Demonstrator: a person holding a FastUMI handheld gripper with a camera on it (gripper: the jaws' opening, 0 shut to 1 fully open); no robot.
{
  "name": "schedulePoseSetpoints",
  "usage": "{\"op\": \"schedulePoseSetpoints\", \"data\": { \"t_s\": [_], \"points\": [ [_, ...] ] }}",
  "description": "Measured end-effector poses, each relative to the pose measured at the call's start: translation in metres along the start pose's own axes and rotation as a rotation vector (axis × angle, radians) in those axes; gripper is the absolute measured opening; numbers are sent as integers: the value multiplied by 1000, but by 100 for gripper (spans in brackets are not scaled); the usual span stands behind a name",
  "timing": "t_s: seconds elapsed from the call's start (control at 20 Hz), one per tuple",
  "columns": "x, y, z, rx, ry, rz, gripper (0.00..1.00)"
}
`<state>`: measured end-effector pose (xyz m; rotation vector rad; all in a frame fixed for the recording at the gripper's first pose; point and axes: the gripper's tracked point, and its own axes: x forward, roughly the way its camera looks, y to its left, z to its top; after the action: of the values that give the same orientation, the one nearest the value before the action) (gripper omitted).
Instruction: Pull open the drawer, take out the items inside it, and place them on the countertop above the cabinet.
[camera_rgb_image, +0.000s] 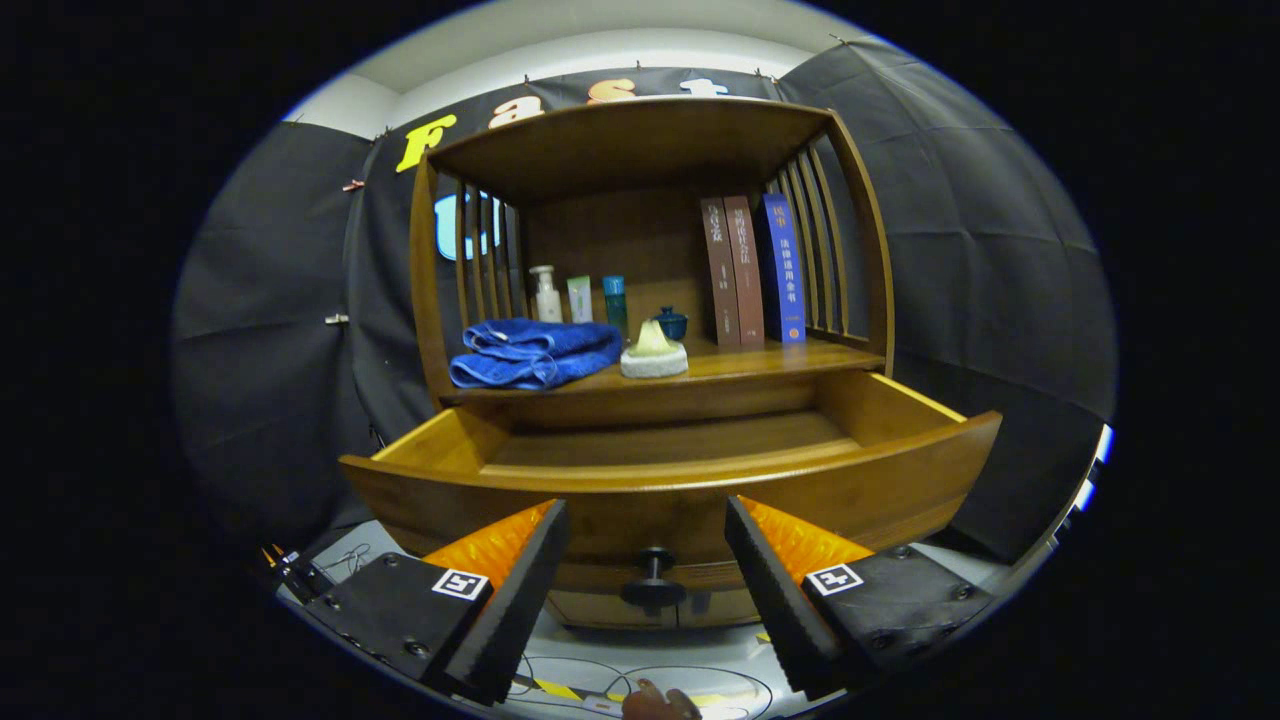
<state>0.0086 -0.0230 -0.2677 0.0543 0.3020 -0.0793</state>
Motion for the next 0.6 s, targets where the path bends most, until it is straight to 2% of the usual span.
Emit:
{"op": "schedulePoseSetpoints", "data": {
  "t_s": [0.15,0.4,0.6],
  "points": [
    [10,-3,-13,13,40,-13,100],
    [18,-7,-7,10,27,-47,97],
    [49,-7,4,21,21,-42,98]
  ]
}}
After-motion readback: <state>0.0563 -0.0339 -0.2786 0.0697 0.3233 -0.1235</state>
